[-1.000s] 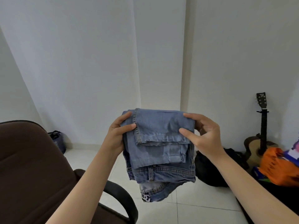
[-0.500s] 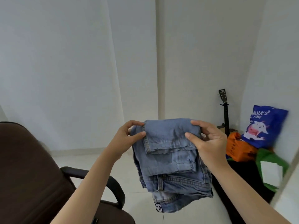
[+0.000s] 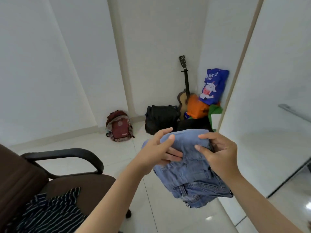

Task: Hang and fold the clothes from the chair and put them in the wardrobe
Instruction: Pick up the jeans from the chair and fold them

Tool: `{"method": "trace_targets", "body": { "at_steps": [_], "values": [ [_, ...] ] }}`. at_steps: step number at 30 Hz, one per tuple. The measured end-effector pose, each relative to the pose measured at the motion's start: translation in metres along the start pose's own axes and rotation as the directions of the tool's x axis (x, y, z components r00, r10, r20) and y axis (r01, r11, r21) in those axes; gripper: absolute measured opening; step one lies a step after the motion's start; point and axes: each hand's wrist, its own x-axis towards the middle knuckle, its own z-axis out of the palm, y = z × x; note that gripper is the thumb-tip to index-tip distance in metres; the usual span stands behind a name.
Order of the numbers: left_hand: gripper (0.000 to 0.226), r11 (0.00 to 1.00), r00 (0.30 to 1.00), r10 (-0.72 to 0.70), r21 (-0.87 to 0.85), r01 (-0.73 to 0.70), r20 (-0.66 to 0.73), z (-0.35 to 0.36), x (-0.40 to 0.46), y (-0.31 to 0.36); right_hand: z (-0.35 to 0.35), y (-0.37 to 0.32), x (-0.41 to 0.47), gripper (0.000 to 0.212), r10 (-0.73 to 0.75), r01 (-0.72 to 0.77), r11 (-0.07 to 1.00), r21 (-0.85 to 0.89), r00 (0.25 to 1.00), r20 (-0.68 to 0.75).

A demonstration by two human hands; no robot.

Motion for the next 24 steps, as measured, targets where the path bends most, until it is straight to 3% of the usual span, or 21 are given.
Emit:
{"method": "trace_targets", "body": {
  "at_steps": [4,7,9,12,16,21,24],
  "values": [
    [0.041,0.988,0.970,-0.143,-0.035,0.152,0.195,0.028,-0.007,-0.012,-0.034,-0.009,-0.031,0.033,0.096,-0.096,0.995,-0.003,0.995,-0.032],
    [0.042,0.991,0.969,-0.132,0.026,0.130,0.208,0.048,-0.020,-0.027,-0.051,-0.021,-0.056,0.025,0.129,-0.130,0.991,-0.024,0.991,-0.041],
    [0.048,0.996,0.994,-0.025,0.091,0.016,0.103,0.056,-0.028,-0.044,-0.062,-0.029,-0.072,0.025,0.154,-0.156,0.986,-0.051,0.987,-0.053],
    [0.053,0.901,0.978,0.201,0.401,-0.163,-0.055,0.061,-0.037,-0.071,-0.079,-0.041,-0.095,0.036,0.240,-0.242,0.970,-0.018,0.966,-0.100],
    [0.049,0.802,0.940,0.335,0.543,-0.248,-0.066,0.069,-0.040,-0.093,-0.095,-0.057,-0.120,0.047,0.288,-0.291,0.957,0.002,0.946,-0.148],
    [0.052,0.869,0.932,0.335,0.337,-0.361,0.134,0.080,-0.040,-0.100,-0.112,-0.076,-0.148,0.052,0.317,-0.319,0.947,0.027,0.924,-0.213],
    [0.063,0.928,0.910,0.252,0.185,-0.323,0.329,0.085,-0.040,-0.096,-0.122,-0.087,-0.161,0.052,0.323,-0.328,0.944,0.018,0.917,-0.234]
  ]
}}
